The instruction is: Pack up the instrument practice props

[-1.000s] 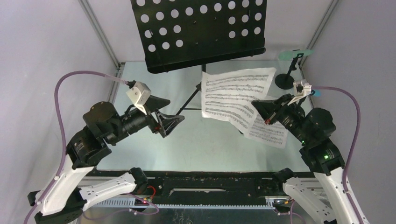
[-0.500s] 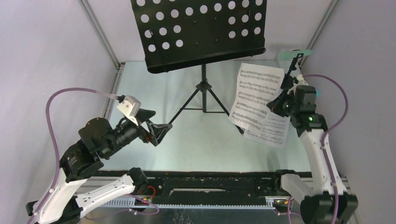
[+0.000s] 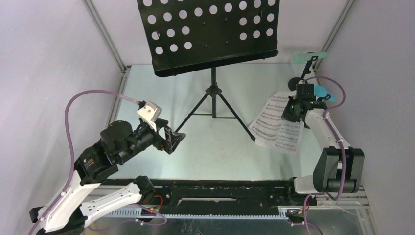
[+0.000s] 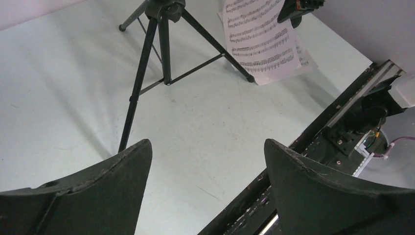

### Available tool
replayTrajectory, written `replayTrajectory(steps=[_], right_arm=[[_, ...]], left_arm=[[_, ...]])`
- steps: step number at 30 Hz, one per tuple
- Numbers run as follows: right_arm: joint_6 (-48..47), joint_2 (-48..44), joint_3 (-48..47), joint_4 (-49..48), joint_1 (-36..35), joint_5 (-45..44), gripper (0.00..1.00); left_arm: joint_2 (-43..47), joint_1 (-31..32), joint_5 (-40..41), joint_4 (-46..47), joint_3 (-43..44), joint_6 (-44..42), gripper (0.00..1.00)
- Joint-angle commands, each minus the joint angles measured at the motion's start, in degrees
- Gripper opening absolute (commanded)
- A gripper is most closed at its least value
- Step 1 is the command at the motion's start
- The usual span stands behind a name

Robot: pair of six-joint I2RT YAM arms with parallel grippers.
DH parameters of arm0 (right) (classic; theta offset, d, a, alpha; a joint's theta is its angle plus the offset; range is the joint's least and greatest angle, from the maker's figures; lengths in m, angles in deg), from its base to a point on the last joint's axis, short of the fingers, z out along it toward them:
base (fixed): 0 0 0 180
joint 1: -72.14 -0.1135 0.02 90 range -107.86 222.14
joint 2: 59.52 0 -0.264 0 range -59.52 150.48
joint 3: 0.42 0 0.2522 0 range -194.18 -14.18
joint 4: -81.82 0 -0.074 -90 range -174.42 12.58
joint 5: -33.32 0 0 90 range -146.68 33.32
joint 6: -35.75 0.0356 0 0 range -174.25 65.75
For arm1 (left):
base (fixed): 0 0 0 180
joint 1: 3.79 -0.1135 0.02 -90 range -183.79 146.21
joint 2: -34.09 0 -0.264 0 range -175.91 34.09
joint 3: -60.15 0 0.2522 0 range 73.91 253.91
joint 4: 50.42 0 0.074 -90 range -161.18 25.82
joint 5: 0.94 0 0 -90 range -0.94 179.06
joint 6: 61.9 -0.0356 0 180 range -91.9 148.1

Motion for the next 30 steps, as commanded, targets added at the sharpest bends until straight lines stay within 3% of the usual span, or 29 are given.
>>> replayTrajectory(steps=[1,14,25,30], right_arm=[[-2.0,2.25,-3.68,-1.77,1.09,-3.22,0.0],[-6.53,11.1,-11.69,7.43,1.39,-9.74,0.0],[-8.54,12.2,-15.47,14.72,1.47,-16.22,0.0],[-9.04,9.32,-16.2,16.14,1.48,-15.27,0.0]], left_arm=[[0.21,0.24,1.12,0.41,-1.73,0.6,0.92],[0.14,0.25,0.22,0.68,-2.57,1.4,0.92],[-0.65,0.24,-0.87,0.68,-2.32,1.38,0.92],[-1.31,0.28,-1.3,0.68,-2.23,1.45,0.92]])
